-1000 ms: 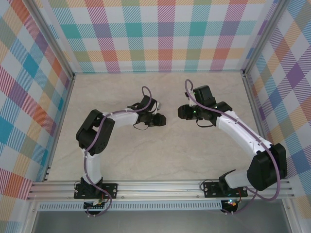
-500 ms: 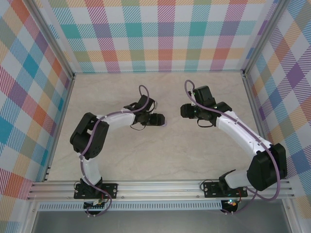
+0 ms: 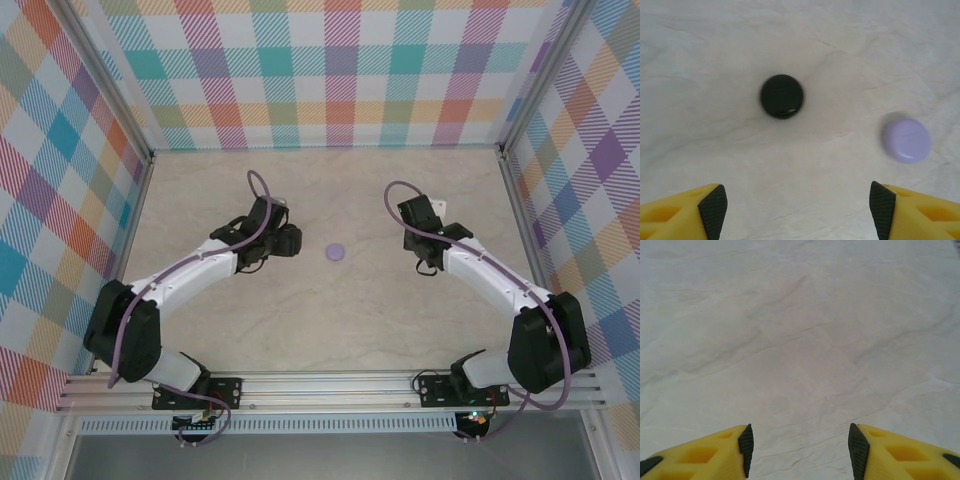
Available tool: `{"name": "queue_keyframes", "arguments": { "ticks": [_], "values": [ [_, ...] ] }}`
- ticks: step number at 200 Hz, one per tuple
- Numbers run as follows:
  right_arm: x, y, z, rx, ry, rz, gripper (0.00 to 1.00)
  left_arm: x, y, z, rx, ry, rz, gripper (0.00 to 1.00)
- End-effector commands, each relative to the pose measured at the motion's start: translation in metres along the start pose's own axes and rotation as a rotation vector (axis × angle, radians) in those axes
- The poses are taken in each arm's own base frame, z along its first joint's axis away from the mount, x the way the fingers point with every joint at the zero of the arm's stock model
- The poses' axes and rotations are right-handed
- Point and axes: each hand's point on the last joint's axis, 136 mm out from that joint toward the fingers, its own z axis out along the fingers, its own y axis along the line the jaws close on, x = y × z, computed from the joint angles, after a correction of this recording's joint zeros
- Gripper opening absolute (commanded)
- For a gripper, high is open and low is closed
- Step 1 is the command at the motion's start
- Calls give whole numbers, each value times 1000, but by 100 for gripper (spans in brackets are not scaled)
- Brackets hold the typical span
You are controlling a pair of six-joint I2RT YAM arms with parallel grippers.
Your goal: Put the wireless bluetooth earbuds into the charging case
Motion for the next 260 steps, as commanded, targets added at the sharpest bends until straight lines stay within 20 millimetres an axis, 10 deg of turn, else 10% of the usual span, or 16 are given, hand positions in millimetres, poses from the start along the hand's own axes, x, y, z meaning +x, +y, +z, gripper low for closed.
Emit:
{"name": "queue_keyframes", "arguments": {
  "ticks": [1, 65, 119, 260],
  "values": [
    [-18, -31, 2, 99, -83, 32, 56, -1, 44, -16, -179, -49, 59, 81],
    [-21, -75, 29, 164, -167, 87, 57, -18, 107, -27, -352, -202, 72, 89],
    [-17, -63, 52, -18, -245, 57, 59, -7, 140, -9, -364, -264, 9, 100],
    [-22, -37, 66, -335, -428, 39, 66, 7, 150, 26, -74, -459, -52, 100]
  ]
}}
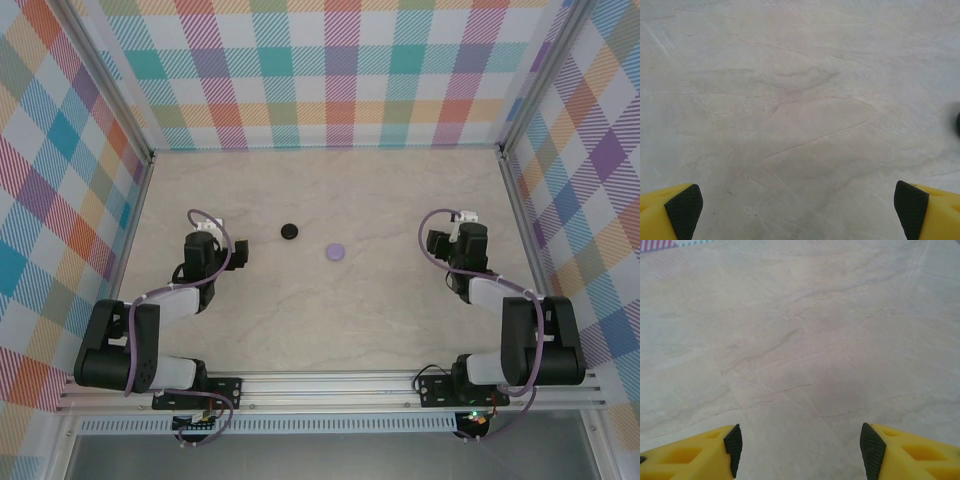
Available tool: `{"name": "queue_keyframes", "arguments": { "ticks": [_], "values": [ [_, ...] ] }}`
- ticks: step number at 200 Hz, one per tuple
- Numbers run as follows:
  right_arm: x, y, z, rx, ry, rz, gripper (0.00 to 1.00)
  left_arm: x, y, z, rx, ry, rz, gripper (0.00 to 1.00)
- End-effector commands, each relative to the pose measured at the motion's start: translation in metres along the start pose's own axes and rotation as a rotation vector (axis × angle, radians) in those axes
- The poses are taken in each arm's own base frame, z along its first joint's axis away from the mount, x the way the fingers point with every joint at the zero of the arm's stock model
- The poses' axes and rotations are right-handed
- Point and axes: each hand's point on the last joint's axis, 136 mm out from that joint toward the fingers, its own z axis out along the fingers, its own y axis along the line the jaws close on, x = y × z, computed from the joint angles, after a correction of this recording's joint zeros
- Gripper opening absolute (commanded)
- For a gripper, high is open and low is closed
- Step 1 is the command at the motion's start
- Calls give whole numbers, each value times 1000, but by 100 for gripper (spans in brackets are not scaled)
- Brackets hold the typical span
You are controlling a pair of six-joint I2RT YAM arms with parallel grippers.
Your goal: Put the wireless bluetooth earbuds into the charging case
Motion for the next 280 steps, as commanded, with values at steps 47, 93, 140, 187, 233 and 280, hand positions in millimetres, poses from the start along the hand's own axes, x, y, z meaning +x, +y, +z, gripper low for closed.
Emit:
{"name": "queue_keyframes", "arguments": {
  "ticks": [47, 93, 140, 187, 233, 280],
  "values": [
    [-21, 10, 1, -76, -165, -45, 67, -23, -10, 2, 115, -159, -43, 100],
    [-19, 8, 0, -72, -180, -41, 69, -17, -11, 6, 123, -158, -40, 100],
    [-13, 11, 11, -88, -153, -51, 71, -9, -9, 17, 108, -129, -43, 100],
    [-8, 20, 18, -133, -126, -85, 100, -6, 5, 28, 21, -87, -83, 100],
    [-8, 20, 18, -133, -124, -85, 100, -6, 5, 28, 23, -87, -83, 100],
    [-8, 20, 18, -133, -124, -84, 100, -7, 5, 27, 23, -89, -83, 100]
  ]
}}
